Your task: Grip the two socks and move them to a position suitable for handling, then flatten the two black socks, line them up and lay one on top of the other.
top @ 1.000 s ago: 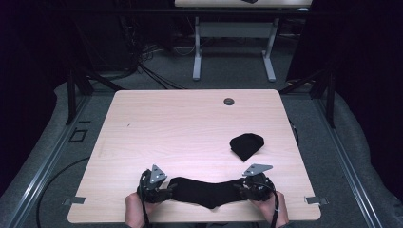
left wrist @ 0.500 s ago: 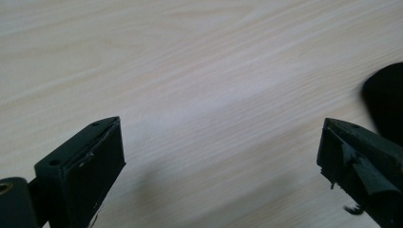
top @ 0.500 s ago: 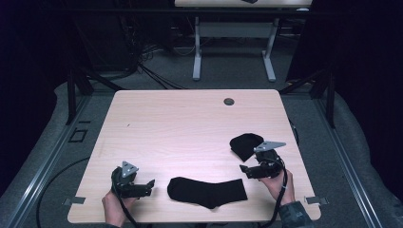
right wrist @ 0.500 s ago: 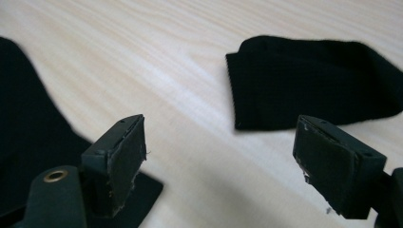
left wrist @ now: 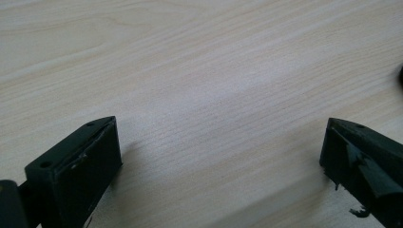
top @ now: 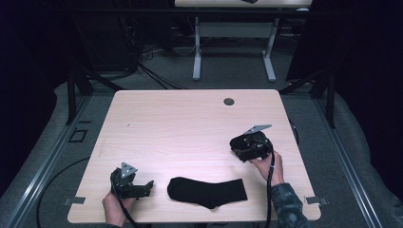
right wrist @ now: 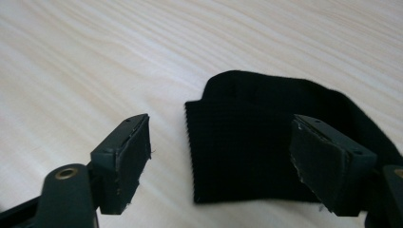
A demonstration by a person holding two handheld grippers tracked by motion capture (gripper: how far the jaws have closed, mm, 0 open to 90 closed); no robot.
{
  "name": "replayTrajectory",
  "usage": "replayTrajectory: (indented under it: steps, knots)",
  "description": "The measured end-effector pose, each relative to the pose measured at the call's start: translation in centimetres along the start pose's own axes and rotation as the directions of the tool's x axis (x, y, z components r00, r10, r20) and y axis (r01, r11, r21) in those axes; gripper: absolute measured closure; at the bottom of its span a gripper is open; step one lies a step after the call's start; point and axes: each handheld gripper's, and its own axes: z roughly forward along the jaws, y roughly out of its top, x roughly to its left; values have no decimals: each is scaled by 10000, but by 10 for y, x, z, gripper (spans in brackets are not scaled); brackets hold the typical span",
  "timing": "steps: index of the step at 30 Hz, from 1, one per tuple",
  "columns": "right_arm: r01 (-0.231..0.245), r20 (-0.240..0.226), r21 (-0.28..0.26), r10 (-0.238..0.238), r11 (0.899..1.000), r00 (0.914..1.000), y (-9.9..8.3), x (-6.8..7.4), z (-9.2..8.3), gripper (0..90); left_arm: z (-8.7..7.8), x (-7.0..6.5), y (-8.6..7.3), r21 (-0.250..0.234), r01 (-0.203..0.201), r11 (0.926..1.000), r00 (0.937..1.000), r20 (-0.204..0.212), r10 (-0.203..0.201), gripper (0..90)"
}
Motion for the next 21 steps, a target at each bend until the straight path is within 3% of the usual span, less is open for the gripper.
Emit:
replayTrajectory:
  steps: [3,6,9,15,21]
  knots:
    - [100,250,283,-107,9996,9996,5,-2,14,238,1,1,0,-2,-26,10000,10000,64,26,0]
    - [23,155,709,-34,9975,9999,4,-4,30,263,1,1,1,9,-59,10000,10000,74,58,0]
    - [-226,174,769,213,9968,9996,1,-7,40,292,1,2,1,15,-67,10000,9999,93,67,0]
    - [-78,378,877,45,9961,9993,-1,-8,42,447,1,2,1,4,-65,10000,9999,91,65,0]
    - [-63,538,724,24,9974,9985,-3,-11,39,688,2,2,1,0,-69,10000,9999,89,69,0]
